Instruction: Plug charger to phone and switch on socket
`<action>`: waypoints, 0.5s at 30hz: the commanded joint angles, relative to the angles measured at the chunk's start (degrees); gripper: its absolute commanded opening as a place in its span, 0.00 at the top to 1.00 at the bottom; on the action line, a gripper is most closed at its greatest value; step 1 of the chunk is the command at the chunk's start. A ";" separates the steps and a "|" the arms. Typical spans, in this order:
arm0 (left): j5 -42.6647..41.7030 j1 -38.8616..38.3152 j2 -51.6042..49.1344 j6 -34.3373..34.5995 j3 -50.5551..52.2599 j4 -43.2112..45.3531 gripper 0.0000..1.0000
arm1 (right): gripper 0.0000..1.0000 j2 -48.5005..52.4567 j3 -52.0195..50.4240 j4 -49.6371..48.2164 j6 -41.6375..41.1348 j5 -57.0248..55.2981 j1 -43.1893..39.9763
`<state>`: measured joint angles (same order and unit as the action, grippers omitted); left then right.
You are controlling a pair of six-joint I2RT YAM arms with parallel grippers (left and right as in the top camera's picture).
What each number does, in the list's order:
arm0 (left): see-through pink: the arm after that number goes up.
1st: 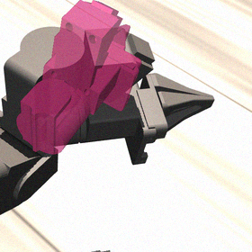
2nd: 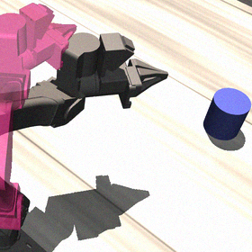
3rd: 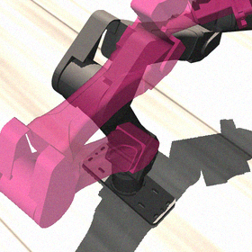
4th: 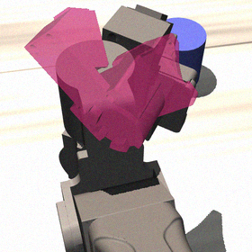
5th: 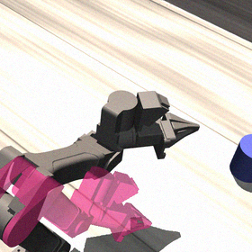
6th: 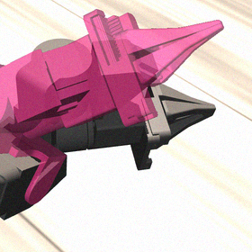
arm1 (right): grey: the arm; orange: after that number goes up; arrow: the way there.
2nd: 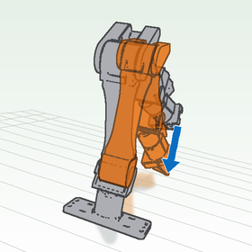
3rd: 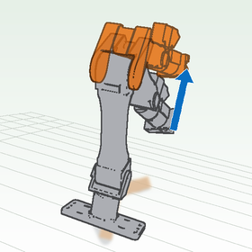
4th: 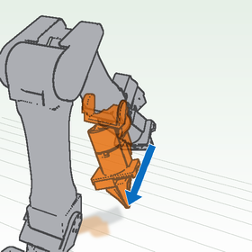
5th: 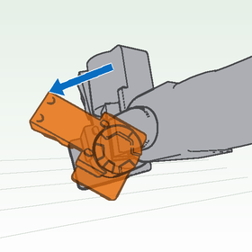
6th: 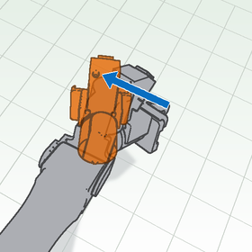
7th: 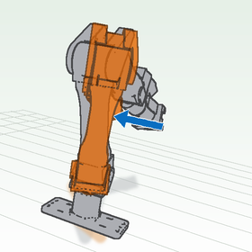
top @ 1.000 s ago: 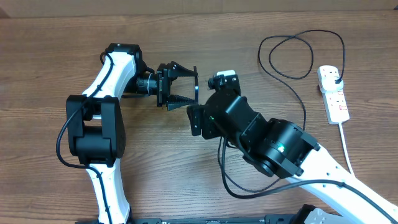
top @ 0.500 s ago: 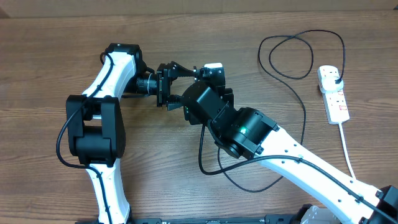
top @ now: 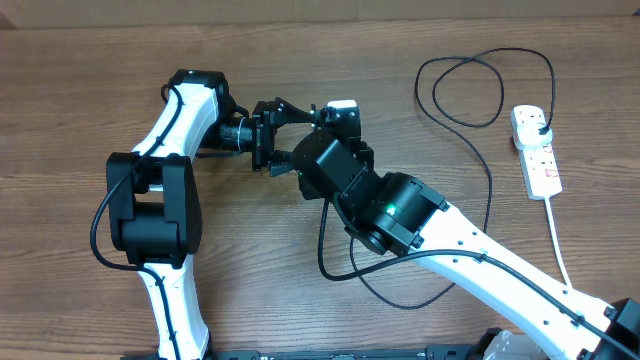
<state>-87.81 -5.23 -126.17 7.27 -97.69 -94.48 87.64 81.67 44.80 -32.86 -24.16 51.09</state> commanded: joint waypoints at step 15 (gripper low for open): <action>-1.60 0.33 -0.04 -1.09 -1.42 0.31 0.43 | 0.59 2.23 1.31 -0.81 0.04 -2.10 0.07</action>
<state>-87.81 -5.23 -126.17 7.27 -97.69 -94.26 90.00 81.67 44.49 -32.77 -25.87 51.09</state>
